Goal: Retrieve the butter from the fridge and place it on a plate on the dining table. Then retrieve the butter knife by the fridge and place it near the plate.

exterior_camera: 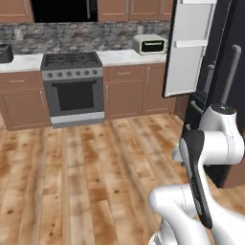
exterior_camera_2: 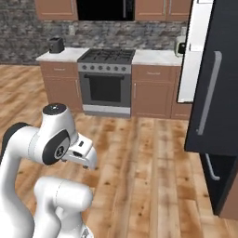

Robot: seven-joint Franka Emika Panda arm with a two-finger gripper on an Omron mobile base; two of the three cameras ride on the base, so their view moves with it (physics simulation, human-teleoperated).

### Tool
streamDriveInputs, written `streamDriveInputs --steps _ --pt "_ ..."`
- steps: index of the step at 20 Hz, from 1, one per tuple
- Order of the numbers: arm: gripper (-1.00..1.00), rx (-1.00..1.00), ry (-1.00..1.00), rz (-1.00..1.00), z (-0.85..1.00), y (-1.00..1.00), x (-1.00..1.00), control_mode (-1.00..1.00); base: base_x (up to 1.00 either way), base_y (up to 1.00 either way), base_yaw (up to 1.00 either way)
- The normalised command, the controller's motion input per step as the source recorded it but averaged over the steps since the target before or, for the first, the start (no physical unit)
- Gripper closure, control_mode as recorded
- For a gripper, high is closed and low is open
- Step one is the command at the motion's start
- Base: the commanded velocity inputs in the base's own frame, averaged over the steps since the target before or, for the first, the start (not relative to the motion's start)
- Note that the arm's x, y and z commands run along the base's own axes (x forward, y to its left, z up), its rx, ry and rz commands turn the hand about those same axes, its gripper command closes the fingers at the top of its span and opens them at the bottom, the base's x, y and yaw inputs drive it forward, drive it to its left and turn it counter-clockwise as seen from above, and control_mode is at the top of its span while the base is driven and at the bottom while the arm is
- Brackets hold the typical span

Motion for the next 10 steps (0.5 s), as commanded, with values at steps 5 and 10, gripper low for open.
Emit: streamDriveInputs --steps 5,10 --pt "-1.00 0.00 0.00 0.00 0.00 0.00 0.00 1.00 1.00 0.30 0.02" --pt "-1.00 0.00 0.00 0.00 0.00 0.00 0.00 1.00 1.00 0.40 0.00"
